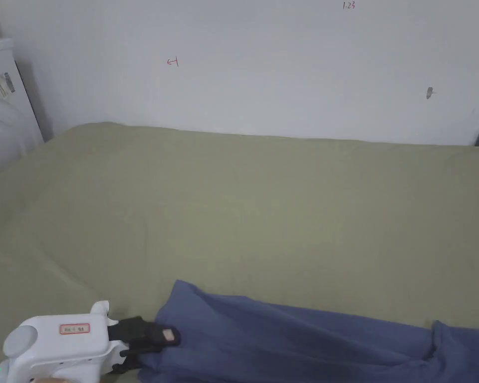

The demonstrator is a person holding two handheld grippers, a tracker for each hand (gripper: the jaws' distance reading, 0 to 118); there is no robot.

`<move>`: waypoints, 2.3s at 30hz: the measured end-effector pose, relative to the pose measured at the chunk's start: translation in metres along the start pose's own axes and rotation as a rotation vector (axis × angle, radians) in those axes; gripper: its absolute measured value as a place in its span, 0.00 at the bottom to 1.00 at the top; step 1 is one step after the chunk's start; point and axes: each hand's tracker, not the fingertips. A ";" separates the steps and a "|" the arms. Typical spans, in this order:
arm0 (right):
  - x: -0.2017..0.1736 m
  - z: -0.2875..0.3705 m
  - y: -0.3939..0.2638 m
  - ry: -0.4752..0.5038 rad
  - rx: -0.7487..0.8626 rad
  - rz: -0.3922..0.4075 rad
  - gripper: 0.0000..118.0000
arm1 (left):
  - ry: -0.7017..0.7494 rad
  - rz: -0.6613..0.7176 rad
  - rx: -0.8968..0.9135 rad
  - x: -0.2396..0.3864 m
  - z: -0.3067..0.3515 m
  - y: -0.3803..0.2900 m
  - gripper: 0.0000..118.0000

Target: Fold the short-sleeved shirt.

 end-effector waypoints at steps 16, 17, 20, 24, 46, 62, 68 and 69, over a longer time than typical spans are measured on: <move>0.019 0.028 0.002 -0.006 0.101 -0.104 0.06 | -0.042 -0.477 0.056 0.159 0.000 -0.036 0.10; 0.019 0.027 0.000 -0.005 0.105 -0.114 0.06 | -0.043 -0.511 0.033 0.172 -0.010 -0.044 0.10; 0.020 0.022 -0.007 0.003 0.118 -0.149 0.06 | -0.052 -0.602 -0.056 0.206 -0.052 -0.064 0.10; 0.022 0.015 -0.012 0.017 0.112 -0.165 0.06 | -0.024 -0.627 -0.146 0.217 -0.113 -0.084 0.10; 0.026 0.009 -0.015 0.020 0.101 -0.154 0.06 | -0.190 -0.477 -0.066 0.199 -0.127 -0.107 0.27; 0.023 0.012 -0.014 0.048 0.127 -0.158 0.06 | -0.061 -0.349 -0.164 0.136 -0.161 -0.120 0.00; 0.027 0.015 -0.015 0.047 0.140 -0.162 0.06 | -0.042 -0.359 -0.243 0.140 -0.211 -0.157 0.00; 0.028 0.014 -0.015 0.048 0.140 -0.165 0.06 | -0.074 -0.315 -0.220 0.137 -0.211 -0.158 0.00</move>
